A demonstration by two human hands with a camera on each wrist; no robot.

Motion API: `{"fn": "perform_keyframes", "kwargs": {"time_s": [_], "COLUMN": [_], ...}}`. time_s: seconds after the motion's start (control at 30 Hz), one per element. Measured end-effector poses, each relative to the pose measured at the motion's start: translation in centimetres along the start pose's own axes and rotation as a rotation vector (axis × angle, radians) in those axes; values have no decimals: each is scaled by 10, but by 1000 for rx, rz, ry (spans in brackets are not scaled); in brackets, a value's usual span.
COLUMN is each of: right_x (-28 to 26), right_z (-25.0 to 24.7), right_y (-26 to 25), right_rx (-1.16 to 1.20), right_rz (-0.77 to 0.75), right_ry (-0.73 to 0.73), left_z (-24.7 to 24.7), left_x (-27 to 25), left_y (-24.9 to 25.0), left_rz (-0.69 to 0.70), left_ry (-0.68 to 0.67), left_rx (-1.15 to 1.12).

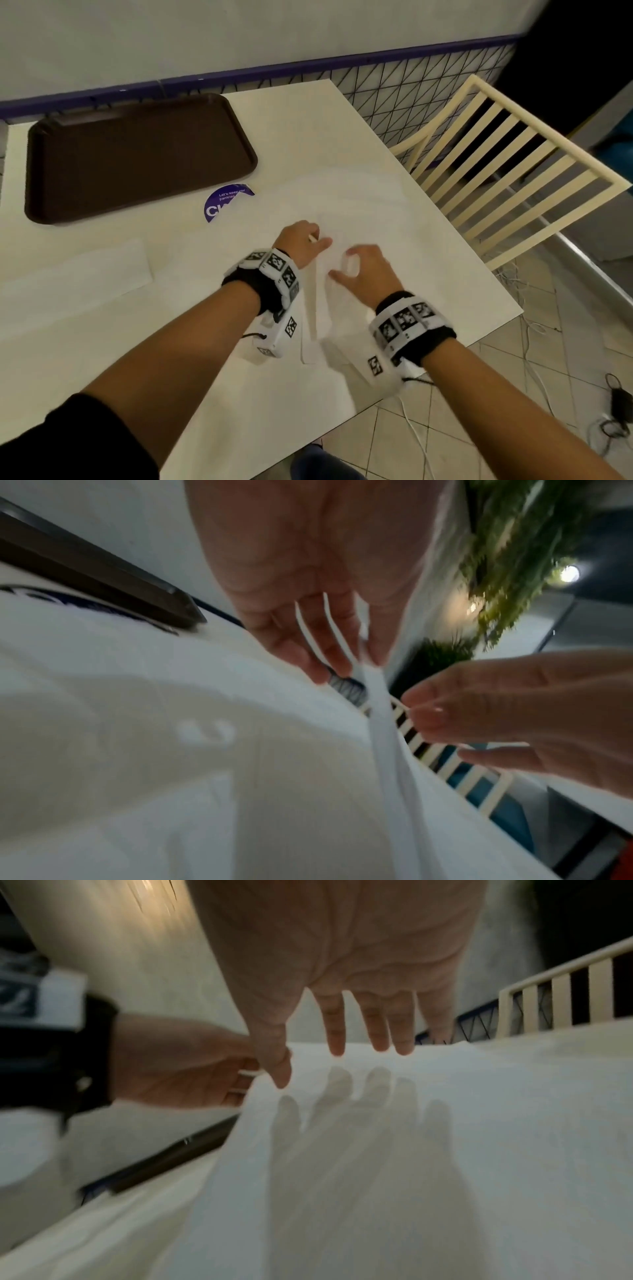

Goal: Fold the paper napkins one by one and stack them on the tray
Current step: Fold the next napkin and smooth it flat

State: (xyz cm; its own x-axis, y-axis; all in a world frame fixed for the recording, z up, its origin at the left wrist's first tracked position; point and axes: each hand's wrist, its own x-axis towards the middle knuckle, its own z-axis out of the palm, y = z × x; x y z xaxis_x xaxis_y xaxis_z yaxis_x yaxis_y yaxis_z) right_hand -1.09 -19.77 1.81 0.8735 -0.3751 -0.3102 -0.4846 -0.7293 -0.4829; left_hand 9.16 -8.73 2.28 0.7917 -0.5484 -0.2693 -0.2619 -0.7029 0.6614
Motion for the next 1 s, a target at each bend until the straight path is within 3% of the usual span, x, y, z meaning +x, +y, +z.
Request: {"fn": "perform_keyframes", "kwargs": {"time_s": [0.1, 0.2, 0.27, 0.33, 0.47, 0.6, 0.7, 0.87, 0.93, 1.0], "right_x": [15, 25, 29, 33, 19, -17, -29, -40, -46, -46], "right_z": [-38, -53, -46, -36, -21, -12, -3, 34, 52, 69], "right_y": [-25, -70, -104, -137, -205, -265, -280, -262, -248, -238], "right_rx": [-31, -393, -561, -595, -506, -469, -448, -424, -401, -363], "right_rz": [-223, -422, -428, -425, -580, -874, -1021, -1061, -1036, -963], "right_ry": [94, -107, -262, -310, -117, 282, 384, 182, 80, -31], "left_z": [-39, -70, -93, -117, -162, -201, -221, -210, -190, -170], "left_x": [-17, -39, -59, -79, -118, -153, -183, -229, -244, -251], "left_y": [-9, -28, -44, -65, -101, -117, -142, -193, -213, -231], "left_rz": [31, 85, 79, 44, -62, 21, 90, 121, 145, 39], "left_ry": [-54, -171, -111, 36, 232, 472, 590, 681, 628, 518], "left_rx": [-133, -92, -17, 19, 48, -102, -123, 116, 150, 41]}}
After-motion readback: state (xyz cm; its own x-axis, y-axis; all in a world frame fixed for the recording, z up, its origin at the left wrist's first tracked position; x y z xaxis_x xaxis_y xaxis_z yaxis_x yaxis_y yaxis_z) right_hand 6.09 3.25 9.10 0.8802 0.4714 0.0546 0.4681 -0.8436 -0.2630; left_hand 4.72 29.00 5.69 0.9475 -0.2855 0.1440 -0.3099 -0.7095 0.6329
